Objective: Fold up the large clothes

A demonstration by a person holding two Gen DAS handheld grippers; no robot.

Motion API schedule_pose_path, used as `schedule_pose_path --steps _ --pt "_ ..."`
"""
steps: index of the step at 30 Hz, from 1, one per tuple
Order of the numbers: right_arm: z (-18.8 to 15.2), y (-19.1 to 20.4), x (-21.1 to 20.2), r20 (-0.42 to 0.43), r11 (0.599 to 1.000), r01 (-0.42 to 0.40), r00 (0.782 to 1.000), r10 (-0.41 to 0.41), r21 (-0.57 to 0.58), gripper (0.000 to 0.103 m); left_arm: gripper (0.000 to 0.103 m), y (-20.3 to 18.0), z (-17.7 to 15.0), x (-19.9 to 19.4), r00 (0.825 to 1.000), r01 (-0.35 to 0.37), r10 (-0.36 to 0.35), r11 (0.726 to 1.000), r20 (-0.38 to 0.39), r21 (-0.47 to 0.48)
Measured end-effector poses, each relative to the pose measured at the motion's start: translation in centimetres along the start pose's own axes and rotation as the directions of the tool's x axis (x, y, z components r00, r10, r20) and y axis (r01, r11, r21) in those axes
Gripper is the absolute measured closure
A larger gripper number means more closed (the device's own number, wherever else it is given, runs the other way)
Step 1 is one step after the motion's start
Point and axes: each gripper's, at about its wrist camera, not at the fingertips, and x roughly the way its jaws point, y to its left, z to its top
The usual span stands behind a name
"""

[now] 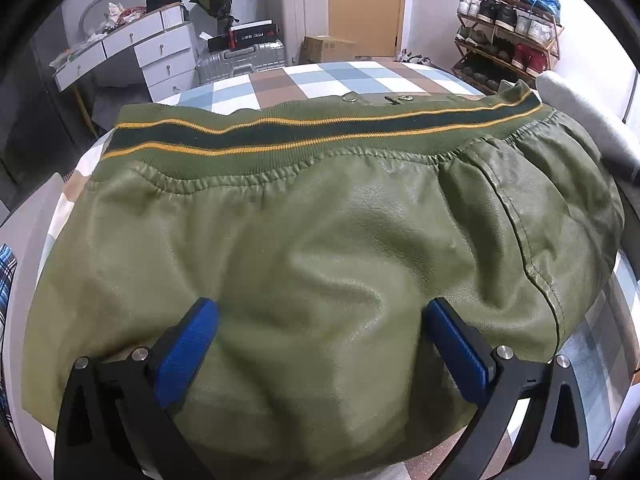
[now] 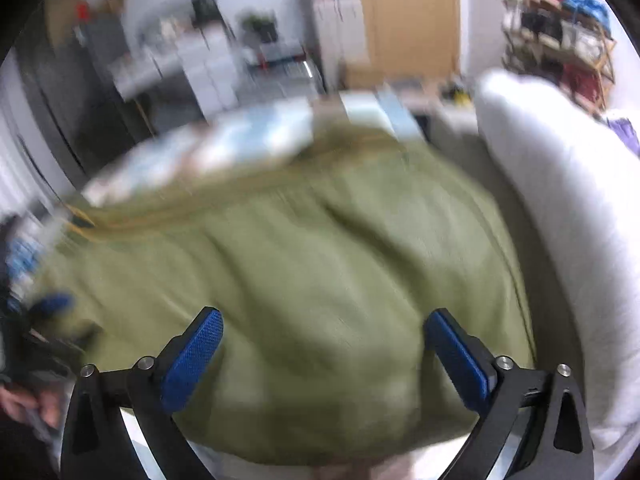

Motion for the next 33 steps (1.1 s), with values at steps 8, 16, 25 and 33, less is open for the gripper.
schedule_pose_path --steps 8,16,25,33 --pt "3.1 0.5 8.0 -0.180 0.989 0.119 0.975 -0.134 -0.092 0.000 0.001 0.2 -0.1 -0.2 1.000 0.010 -0.010 1.000 0.007 0.002" --pt "2.6 0.7 4.1 -0.084 0.996 0.059 0.994 -0.064 -0.060 0.000 0.001 0.1 0.0 -0.5 1.000 0.016 -0.016 1.000 -0.010 0.017" --pt "-5.8 2.6 -2.1 0.294 0.912 -0.410 0.875 0.385 0.024 0.000 0.007 1.7 0.6 -3.0 0.996 0.086 -0.086 0.995 0.003 -0.056" --pt "-7.2 0.1 -1.1 0.322 0.866 -0.486 0.844 0.429 0.120 0.000 0.007 8.0 -0.8 -3.8 0.999 0.043 -0.044 0.990 -0.009 -0.138"
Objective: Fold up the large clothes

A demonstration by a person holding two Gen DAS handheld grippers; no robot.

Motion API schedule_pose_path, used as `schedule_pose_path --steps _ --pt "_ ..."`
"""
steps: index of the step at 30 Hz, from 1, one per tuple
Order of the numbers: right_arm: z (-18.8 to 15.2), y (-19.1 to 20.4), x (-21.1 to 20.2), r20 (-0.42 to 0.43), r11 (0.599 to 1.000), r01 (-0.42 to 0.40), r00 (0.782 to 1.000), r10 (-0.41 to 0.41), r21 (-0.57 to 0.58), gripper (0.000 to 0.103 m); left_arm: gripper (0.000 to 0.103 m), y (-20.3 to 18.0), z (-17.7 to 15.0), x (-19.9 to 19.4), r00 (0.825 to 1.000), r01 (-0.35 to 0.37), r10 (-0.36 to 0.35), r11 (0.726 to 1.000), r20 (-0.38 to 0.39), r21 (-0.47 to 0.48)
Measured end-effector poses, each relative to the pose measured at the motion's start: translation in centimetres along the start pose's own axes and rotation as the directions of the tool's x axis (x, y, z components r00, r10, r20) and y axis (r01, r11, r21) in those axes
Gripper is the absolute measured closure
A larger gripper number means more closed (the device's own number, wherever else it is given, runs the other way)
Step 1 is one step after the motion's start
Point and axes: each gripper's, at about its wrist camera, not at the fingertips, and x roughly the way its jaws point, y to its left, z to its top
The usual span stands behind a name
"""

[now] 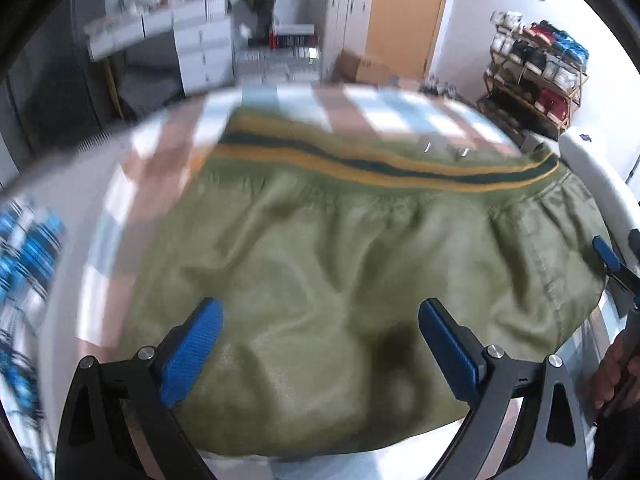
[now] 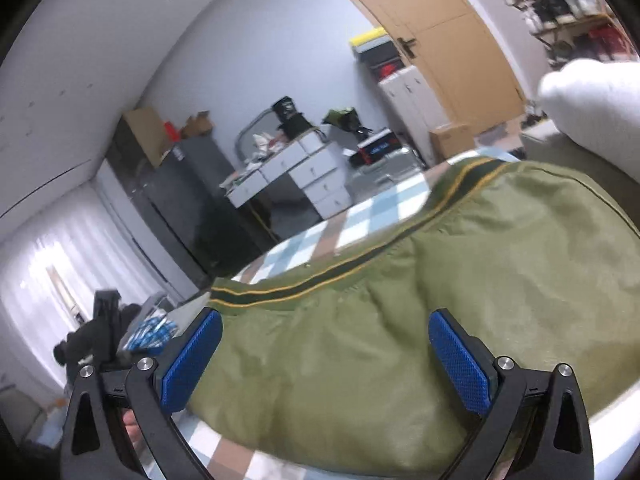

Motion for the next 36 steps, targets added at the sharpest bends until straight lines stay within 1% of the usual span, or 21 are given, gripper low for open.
schedule_pose_path --steps 3,4,8,10,11,14,16,17,18,21,22,24,25,27,28,29,30,31,33,35,36 --pt "0.1 -0.7 -0.7 0.005 0.999 -0.032 0.999 0.031 0.028 0.000 0.006 1.2 -0.2 2.4 0.995 0.069 -0.070 0.997 -0.076 -0.016" --pt "0.2 -0.8 -0.8 0.012 0.999 -0.041 0.999 0.041 0.033 0.000 0.006 1.2 -0.2 2.3 0.995 0.077 -0.079 0.997 -0.065 -0.020" --pt "0.8 -1.6 -0.7 0.022 0.996 -0.065 0.998 0.064 0.062 0.000 0.005 1.1 0.2 2.3 0.990 0.090 -0.090 0.996 -0.105 -0.010" --pt "0.8 -1.9 -0.9 0.031 0.995 -0.073 0.997 0.071 0.074 0.000 0.011 1.0 0.9 1.7 0.991 0.045 -0.048 0.999 -0.122 -0.025" --pt "0.8 -2.0 -1.0 0.032 0.994 -0.077 0.997 0.074 0.078 0.000 0.012 0.6 1.4 1.0 0.992 0.026 -0.030 0.999 -0.124 -0.027" --pt "0.7 -2.0 -1.1 0.032 0.992 -0.086 0.996 0.083 0.088 0.000 0.011 -2.7 3.6 -2.7 0.986 0.161 -0.159 0.986 -0.041 0.041" --pt "0.8 -1.8 -1.0 0.032 0.993 -0.083 0.996 0.081 0.085 0.000 0.010 -5.0 5.5 -3.6 0.988 0.148 -0.151 0.984 0.025 0.096" --pt "0.7 -1.7 -0.9 0.029 0.993 -0.080 0.997 0.078 0.082 0.000 0.010 -5.9 6.1 -3.1 0.988 0.152 -0.154 0.982 0.007 0.112" --pt "0.7 -1.7 -0.9 0.024 0.994 -0.078 0.997 0.076 0.078 0.000 0.010 -7.3 7.0 -1.7 0.986 0.167 -0.162 0.977 -0.050 0.132" --pt "0.7 -1.4 -1.0 0.024 0.995 -0.070 0.997 0.069 0.068 0.000 0.010 -10.6 6.7 3.3 0.979 0.104 -0.061 0.971 -0.195 0.215" --pt "0.7 -1.4 -1.1 0.028 0.996 -0.067 0.997 0.065 0.064 0.000 0.010 -11.5 5.7 5.5 0.970 0.037 0.033 0.960 -0.242 0.278" --pt "0.7 -1.4 -1.2 0.035 0.996 -0.062 0.998 0.060 0.062 0.000 0.004 -12.1 5.0 5.9 0.978 -0.045 0.113 0.937 -0.178 0.346" --pt "0.7 -1.4 -1.2 0.035 0.996 -0.063 0.998 0.061 0.063 0.000 0.004 -12.1 4.9 5.9 0.976 -0.058 0.126 0.937 -0.178 0.343" --pt "0.7 -1.4 -1.2 0.036 0.996 -0.060 0.998 0.058 0.064 0.000 0.005 -12.0 5.5 5.5 0.965 -0.061 0.137 0.947 -0.225 0.315" --pt "0.7 -1.5 -1.2 0.036 0.996 -0.062 0.998 0.060 0.066 0.000 0.014 -12.2 6.0 4.8 0.960 -0.077 0.151 0.952 -0.235 0.295" --pt "0.6 -1.5 -1.2 0.036 0.996 -0.063 0.998 0.060 0.067 0.000 0.022 -12.3 6.0 4.0 0.965 -0.071 0.140 0.954 -0.223 0.291" --pt "0.6 -1.6 -1.4 0.043 0.996 -0.059 0.998 0.056 0.067 0.000 0.021 -13.3 6.2 2.6 0.977 -0.034 0.096 0.952 -0.189 0.305" --pt "0.6 -1.6 -1.6 0.057 0.997 -0.051 0.997 0.047 0.066 0.000 0.020 -14.8 6.1 1.4 0.986 0.000 0.058 0.938 -0.157 0.348" --pt "0.5 -1.6 -2.6 0.104 0.997 -0.037 0.994 0.030 0.069 0.000 0.020 -17.6 5.6 1.4 0.989 0.020 0.044 0.907 -0.143 0.420" --pt "0.5 -1.9 -3.6 0.155 0.997 -0.023 0.988 0.010 0.079 0.000 0.020 -18.9 5.0 3.2 0.982 0.027 0.060 0.896 -0.180 0.442" --pt "0.5 -2.1 -4.1 0.179 0.996 -0.010 0.984 -0.006 0.088 0.000 0.019 -19.2 4.6 4.8 0.974 0.025 0.079 0.898 -0.215 0.440"
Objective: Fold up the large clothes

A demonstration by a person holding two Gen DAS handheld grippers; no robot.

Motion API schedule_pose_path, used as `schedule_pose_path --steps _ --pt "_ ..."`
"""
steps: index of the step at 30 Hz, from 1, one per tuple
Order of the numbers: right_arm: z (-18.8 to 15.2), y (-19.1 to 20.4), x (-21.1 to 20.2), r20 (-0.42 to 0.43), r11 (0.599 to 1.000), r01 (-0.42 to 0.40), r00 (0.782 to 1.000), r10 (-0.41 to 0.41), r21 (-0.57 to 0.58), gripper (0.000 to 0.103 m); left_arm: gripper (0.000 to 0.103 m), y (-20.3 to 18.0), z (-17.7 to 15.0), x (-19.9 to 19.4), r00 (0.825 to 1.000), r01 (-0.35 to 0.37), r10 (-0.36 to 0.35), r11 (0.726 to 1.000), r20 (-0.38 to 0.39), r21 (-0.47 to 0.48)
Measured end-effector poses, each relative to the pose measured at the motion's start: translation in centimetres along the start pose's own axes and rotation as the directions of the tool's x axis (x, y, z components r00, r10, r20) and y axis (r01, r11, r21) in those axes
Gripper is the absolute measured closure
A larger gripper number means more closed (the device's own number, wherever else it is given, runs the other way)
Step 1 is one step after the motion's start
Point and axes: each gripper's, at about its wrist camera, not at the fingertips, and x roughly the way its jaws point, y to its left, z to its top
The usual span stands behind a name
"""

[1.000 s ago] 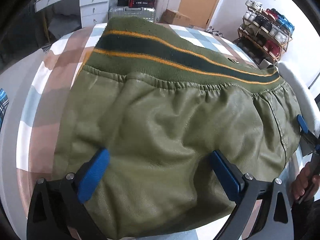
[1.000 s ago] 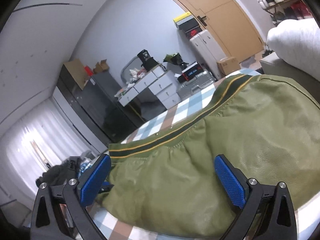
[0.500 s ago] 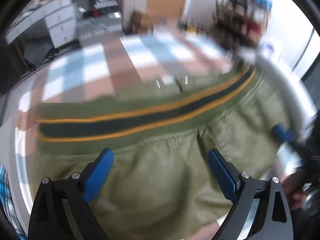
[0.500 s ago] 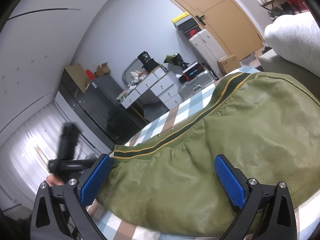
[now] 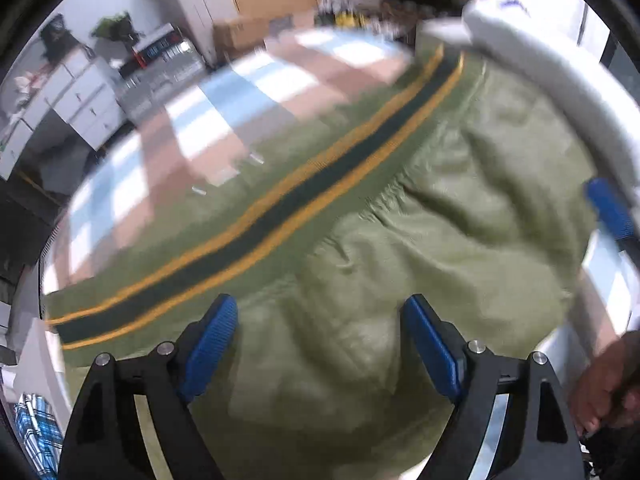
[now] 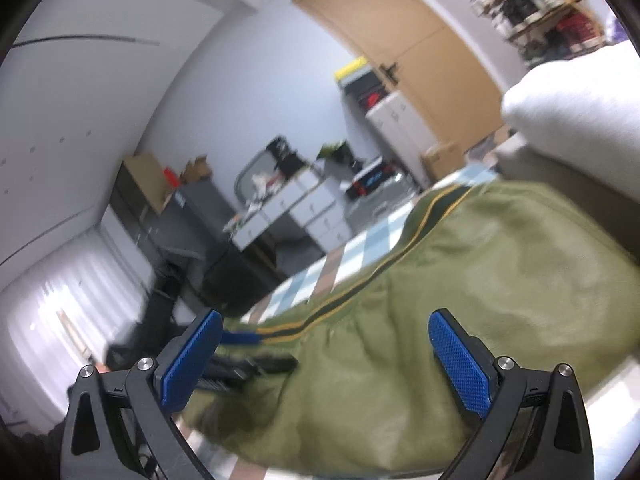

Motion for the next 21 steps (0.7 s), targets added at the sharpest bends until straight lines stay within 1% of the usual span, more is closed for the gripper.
schedule_pose_path --steps 1,2,3,4,6,7,8,9,10,11,12,13,14,15,16,17,18,19,20,21 --pt "0.1 -0.1 -0.3 0.017 1.000 0.012 1.000 -0.012 0.009 0.000 0.016 -0.1 -0.2 1.3 1.000 -0.007 0.007 1.000 -0.027 -0.013" --pt "0.3 -0.5 -0.5 0.030 0.999 0.023 0.999 -0.023 0.026 0.000 0.010 0.1 -0.5 2.1 1.000 -0.009 0.009 0.999 -0.012 -0.032" --pt "0.3 -0.8 -0.5 0.030 0.999 0.027 0.999 -0.028 0.043 0.000 0.009 0.3 -0.7 2.1 1.000 -0.011 0.012 0.999 0.018 -0.036" --pt "0.4 -1.4 -0.3 0.015 0.997 0.037 0.999 -0.039 0.075 0.000 0.009 0.4 -1.0 2.0 1.000 -0.012 0.013 0.999 0.023 -0.032" --pt "0.6 -2.0 0.1 -0.007 0.993 0.040 0.999 -0.039 0.112 0.000 0.009 0.4 -1.1 1.5 1.000 -0.012 0.012 1.000 0.011 -0.025" --pt "0.6 -2.5 0.3 -0.013 0.990 0.033 0.999 -0.032 0.135 0.000 0.011 0.4 -1.0 1.1 1.000 -0.013 0.013 0.999 -0.008 -0.035" --pt "0.7 -2.7 0.2 -0.012 0.989 0.030 1.000 -0.029 0.145 0.000 0.018 0.2 -0.3 0.6 1.000 -0.007 0.005 0.998 -0.025 -0.055" --pt "0.7 -3.0 0.1 -0.007 0.987 0.025 1.000 -0.024 0.158 0.000 0.020 0.0 0.2 -0.5 1.000 0.029 -0.029 0.997 0.000 -0.069" --pt "0.7 -3.1 0.0 -0.002 0.986 0.021 1.000 -0.021 0.165 0.000 0.020 -0.7 0.7 -1.9 0.997 0.066 -0.063 0.996 0.055 -0.063" --pt "0.7 -3.2 -0.2 0.008 0.985 0.018 1.000 -0.020 0.174 0.000 0.019 -1.4 1.1 -2.5 0.993 0.082 -0.078 0.996 0.091 -0.045" --pt "0.8 -3.2 -0.5 0.018 0.984 0.018 1.000 -0.021 0.177 0.000 0.019 -2.5 1.7 -3.4 0.987 0.084 -0.083 0.996 0.135 -0.001" --pt "0.8 -3.2 -0.9 0.036 0.984 0.025 0.999 -0.032 0.178 0.000 0.019 -3.7 2.6 -3.6 0.984 0.086 -0.090 0.996 0.150 0.038" --pt "0.9 -3.1 -1.2 0.052 0.984 0.040 0.997 -0.050 0.175 0.000 0.019 -4.3 3.4 -3.3 0.984 0.101 -0.108 0.993 0.141 0.057" --pt "0.9 -3.1 -1.9 0.084 0.984 0.057 0.994 -0.072 0.171 0.000 0.019 -4.9 4.7 -2.6 0.984 0.139 -0.145 0.988 0.106 0.062" --pt "0.9 -3.0 -2.5 0.110 0.983 0.060 0.991 -0.080 0.171 0.000 0.019 -5.1 5.5 -1.8 0.981 0.174 -0.176 0.984 0.078 0.038" --pt "0.9 -3.1 -2.9 0.129 0.983 0.058 0.988 -0.081 0.173 0.000 0.019 -5.1 6.4 -0.7 0.974 0.226 -0.226 0.974 0.034 -0.001" --pt "1.0 -3.1 -3.3 0.147 0.982 0.058 0.985 -0.085 0.178 0.000 0.016 -5.5 7.1 1.1 0.969 0.246 -0.247 0.969 -0.030 -0.029" --pt "0.9 -3.2 -3.8 0.167 0.981 0.062 0.982 -0.093 0.184 0.000 0.011 -6.1 7.4 2.6 0.975 0.211 -0.211 0.978 -0.064 -0.003" --pt "1.0 -3.3 -3.9 0.174 0.980 0.067 0.980 -0.100 0.188 0.000 0.001 -6.5 7.6 3.1 0.977 0.203 -0.202 0.979 -0.072 0.020" --pt "1.0 -3.4 -3.9 0.174 0.978 0.072 0.979 -0.107 0.194 0.000 0.001 -6.9 7.5 3.6 0.978 0.197 -0.194 0.980 -0.080 0.030"
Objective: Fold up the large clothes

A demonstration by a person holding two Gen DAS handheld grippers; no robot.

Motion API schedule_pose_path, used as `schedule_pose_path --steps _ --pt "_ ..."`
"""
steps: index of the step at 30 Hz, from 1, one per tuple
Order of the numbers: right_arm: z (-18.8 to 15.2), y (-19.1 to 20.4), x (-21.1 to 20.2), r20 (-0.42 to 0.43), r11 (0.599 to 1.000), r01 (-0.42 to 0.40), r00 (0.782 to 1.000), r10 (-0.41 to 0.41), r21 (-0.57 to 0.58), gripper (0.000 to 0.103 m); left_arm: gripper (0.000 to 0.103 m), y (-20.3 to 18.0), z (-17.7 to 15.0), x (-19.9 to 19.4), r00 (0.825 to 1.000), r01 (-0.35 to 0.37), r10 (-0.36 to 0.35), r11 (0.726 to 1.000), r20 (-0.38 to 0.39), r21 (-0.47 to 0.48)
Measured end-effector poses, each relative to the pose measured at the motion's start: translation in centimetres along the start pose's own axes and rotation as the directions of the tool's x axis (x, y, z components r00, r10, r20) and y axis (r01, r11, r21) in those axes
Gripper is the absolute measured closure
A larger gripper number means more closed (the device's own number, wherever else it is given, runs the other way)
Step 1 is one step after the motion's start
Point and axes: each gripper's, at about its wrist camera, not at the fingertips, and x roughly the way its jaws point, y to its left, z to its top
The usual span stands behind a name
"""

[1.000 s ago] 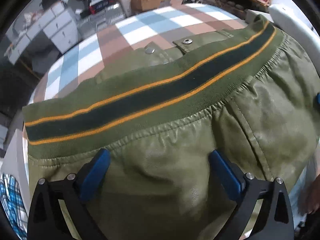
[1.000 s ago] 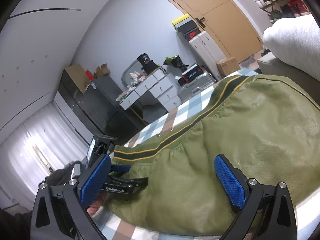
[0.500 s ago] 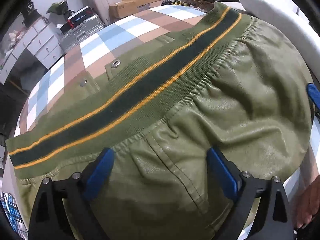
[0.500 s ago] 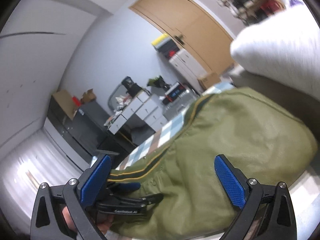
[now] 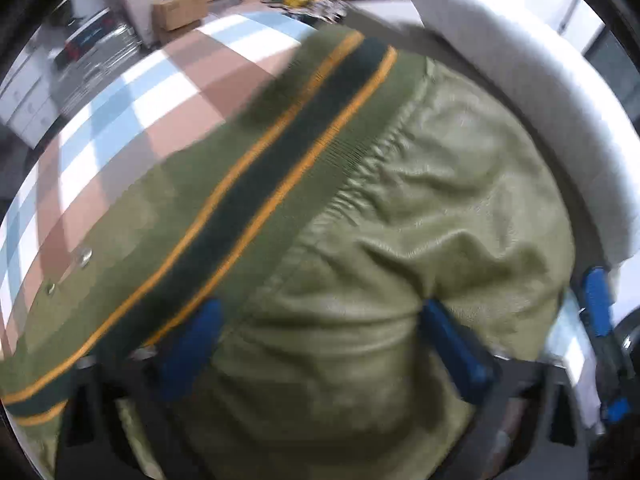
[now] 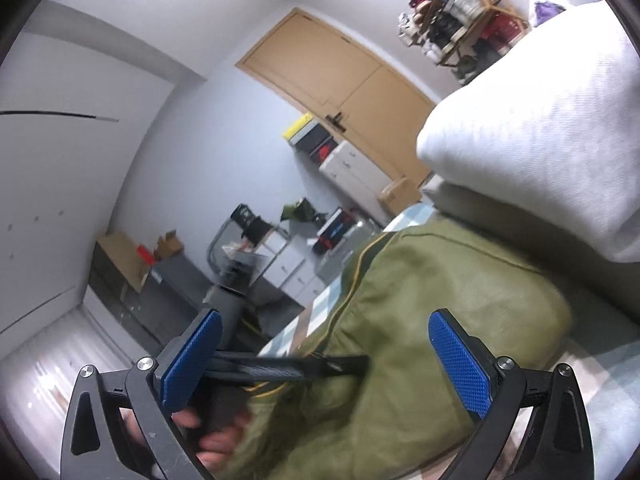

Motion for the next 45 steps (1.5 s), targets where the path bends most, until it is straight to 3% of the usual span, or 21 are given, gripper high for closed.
schedule_pose_path --steps 4,5,7,9,11,13,14,15,20,23,24,25,27,30,31,32,34,37,41,43,45 --pt "0.1 -0.2 -0.1 -0.002 1.000 0.023 1.000 -0.023 0.019 0.000 0.006 -0.2 0.7 -0.9 0.999 -0.013 0.012 1.000 -0.039 -0.003" --pt "0.3 -0.2 -0.7 0.034 0.999 0.046 0.998 -0.047 0.015 0.000 0.019 -0.3 1.3 -2.0 1.000 -0.012 0.011 1.000 -0.023 -0.012" --pt "0.4 -0.3 -2.2 0.115 0.998 0.060 0.991 -0.062 0.020 0.000 0.023 -1.3 2.3 -5.9 0.991 -0.004 0.003 1.000 0.130 0.011" --pt "0.5 -0.7 -2.6 0.133 0.998 0.054 0.989 -0.059 0.046 0.000 0.021 -2.8 3.2 -7.3 0.979 -0.021 0.011 0.999 0.202 0.047" --pt "0.7 -1.2 -2.1 0.107 0.996 0.065 0.992 -0.072 0.068 0.000 0.021 -4.2 4.8 -5.2 0.991 -0.007 -0.004 0.997 0.136 0.079" --pt "0.7 -1.6 -1.6 0.079 0.994 0.065 0.994 -0.073 0.091 0.000 0.020 -5.0 5.5 -0.8 1.000 -0.009 0.008 0.996 0.016 0.089" --pt "0.8 -1.7 -1.7 0.080 0.993 0.065 0.994 -0.073 0.097 0.000 0.014 -4.3 6.0 0.5 1.000 -0.020 0.020 0.997 0.004 0.080" --pt "0.9 -1.7 -1.8 0.087 0.993 0.065 0.993 -0.074 0.101 0.000 0.009 -4.2 6.1 1.2 0.999 -0.031 0.028 0.997 0.035 0.077" --pt "0.9 -1.6 -2.1 0.089 0.994 0.061 0.994 -0.069 0.096 0.000 0.009 -3.4 6.2 0.8 0.999 0.012 -0.017 0.994 0.043 0.107" --pt "1.0 -1.6 -2.1 0.085 0.992 0.080 0.993 -0.088 0.098 0.000 0.019 -2.6 6.2 -2.0 0.997 0.050 -0.054 0.996 0.053 0.068" --pt "1.0 -1.6 -2.3 0.095 0.992 0.084 0.991 -0.094 0.098 0.000 0.019 -2.8 6.2 -3.5 0.992 0.074 -0.083 0.993 0.095 0.093" --pt "1.1 -1.6 -2.8 0.115 0.991 0.085 0.989 -0.097 0.100 0.000 0.018 -3.0 6.2 -4.6 0.991 0.044 -0.057 0.993 0.118 0.107" --pt "1.0 -1.6 -3.2 0.134 0.992 0.079 0.987 -0.092 0.102 0.000 0.018 -3.1 5.9 -5.1 0.990 -0.055 0.035 0.986 0.134 0.156" --pt "1.0 -1.6 -2.8 0.114 0.990 0.085 0.989 -0.098 0.111 0.000 0.016 -0.5 3.0 -2.1 0.998 -0.050 0.046 0.994 0.045 0.099" --pt "0.9 -1.7 -2.6 0.105 0.990 0.081 0.990 -0.093 0.115 0.000 0.012 0.0 1.3 -1.2 0.998 -0.033 0.028 0.997 0.061 0.075" --pt "0.9 -1.8 -2.4 0.099 0.990 0.076 0.991 -0.088 0.118 0.000 0.000 0.5 0.4 -0.8 0.995 -0.037 0.030 0.997 0.099 0.062" --pt "1.0 -2.0 -2.2 0.090 0.990 0.070 0.993 -0.082 0.123 0.000 0.001 1.3 -1.5 -0.5 0.987 -0.030 0.021 0.998 0.159 0.053" --pt "1.1 -1.9 -1.3 0.066 0.990 0.084 0.994 -0.091 0.115 0.000 0.003 1.0 -2.4 -2.7 0.988 -0.041 0.041 0.999 0.150 -0.004" --pt "1.1 -1.7 -1.1 0.044 0.991 0.090 0.995 -0.095 0.095 0.000 0.005 1.9 -7.5 -8.5 0.950 -0.132 0.123 0.991 0.286 0.015" --pt "1.0 -1.6 -1.0 0.039 0.992 0.090 0.995 -0.094 0.089 0.000 0.005 3.9 -11.0 -10.7 0.916 -0.235 0.234 0.971 0.325 -0.037" --pt "1.0 -1.6 -1.1 0.039 0.992 0.093 0.995 -0.097 0.090 0.000 0.005 6.9 -13.5 -10.9 0.891 -0.273 0.294 0.956 0.346 -0.109"
